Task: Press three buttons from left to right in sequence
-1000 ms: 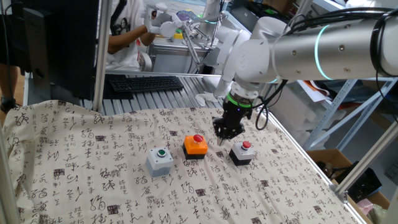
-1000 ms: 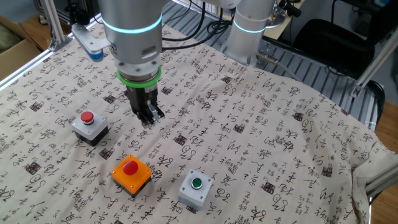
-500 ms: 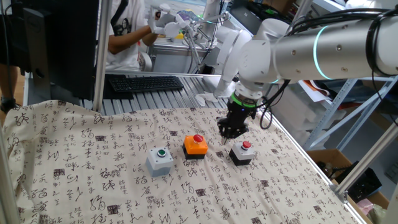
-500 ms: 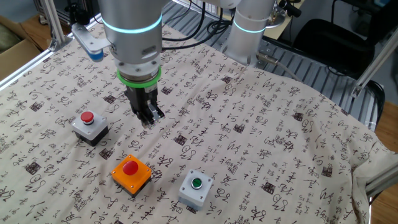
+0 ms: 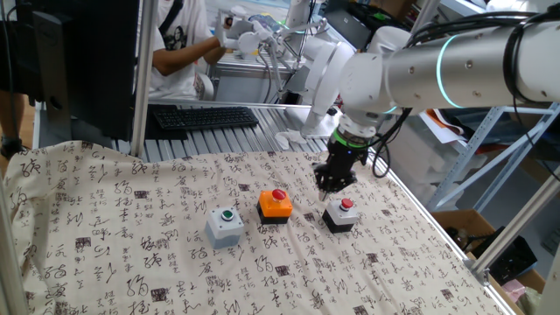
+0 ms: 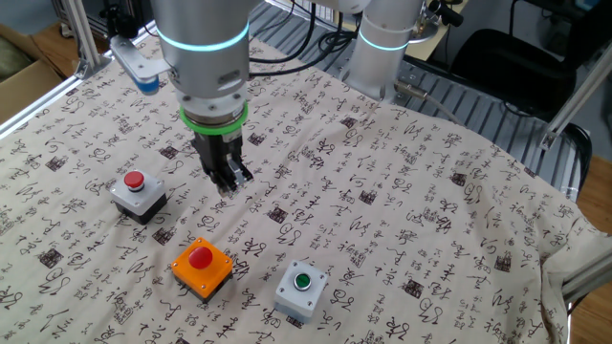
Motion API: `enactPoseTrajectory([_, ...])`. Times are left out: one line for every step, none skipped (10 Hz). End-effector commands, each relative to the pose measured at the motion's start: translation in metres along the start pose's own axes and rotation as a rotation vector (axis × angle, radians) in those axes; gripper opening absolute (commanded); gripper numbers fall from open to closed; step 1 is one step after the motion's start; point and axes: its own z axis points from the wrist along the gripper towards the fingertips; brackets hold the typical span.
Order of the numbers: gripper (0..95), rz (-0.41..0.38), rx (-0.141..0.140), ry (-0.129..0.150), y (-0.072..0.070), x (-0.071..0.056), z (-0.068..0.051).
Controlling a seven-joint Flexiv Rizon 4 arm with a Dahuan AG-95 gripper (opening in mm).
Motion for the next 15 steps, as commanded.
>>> enactPoseTrajectory([0.0, -0.005, 0.004, -0.002, -0.008, -0.006, 0.001])
enactPoseTrajectory([0.0, -0.007, 0.002, -0.002, -0.013, -0.008, 0.002])
enactPoseTrajectory([0.0, -0.009, 0.004, -0.001, -0.016, -0.010, 0.003])
enactPoseTrajectory([0.0, -0.018, 0.005, 0.002, -0.022, -0.012, 0.004])
enactPoseTrajectory([0.0, -0.021, 0.011, 0.003, -0.026, -0.013, 0.005])
enactPoseTrajectory([0.0, -0.025, 0.038, 0.001, -0.025, -0.013, 0.005])
enactPoseTrajectory([0.0, -0.028, 0.045, 0.002, -0.026, -0.013, 0.005])
enactPoseTrajectory([0.0, -0.029, 0.038, 0.002, -0.026, -0.013, 0.005])
enactPoseTrajectory([0.0, -0.028, 0.027, 0.006, -0.026, -0.013, 0.005])
enactPoseTrajectory([0.0, -0.027, 0.008, 0.008, -0.026, -0.013, 0.005])
enactPoseTrajectory([0.0, -0.027, 0.003, 0.007, -0.026, -0.013, 0.005])
enactPoseTrajectory([0.0, -0.027, -0.010, 0.010, -0.025, -0.013, 0.005])
enactPoseTrajectory([0.0, -0.027, 0.005, 0.005, -0.025, -0.013, 0.005])
enactPoseTrajectory([0.0, -0.025, 0.003, 0.006, -0.025, -0.013, 0.005])
enactPoseTrajectory([0.0, -0.025, -0.003, 0.007, -0.025, -0.013, 0.006])
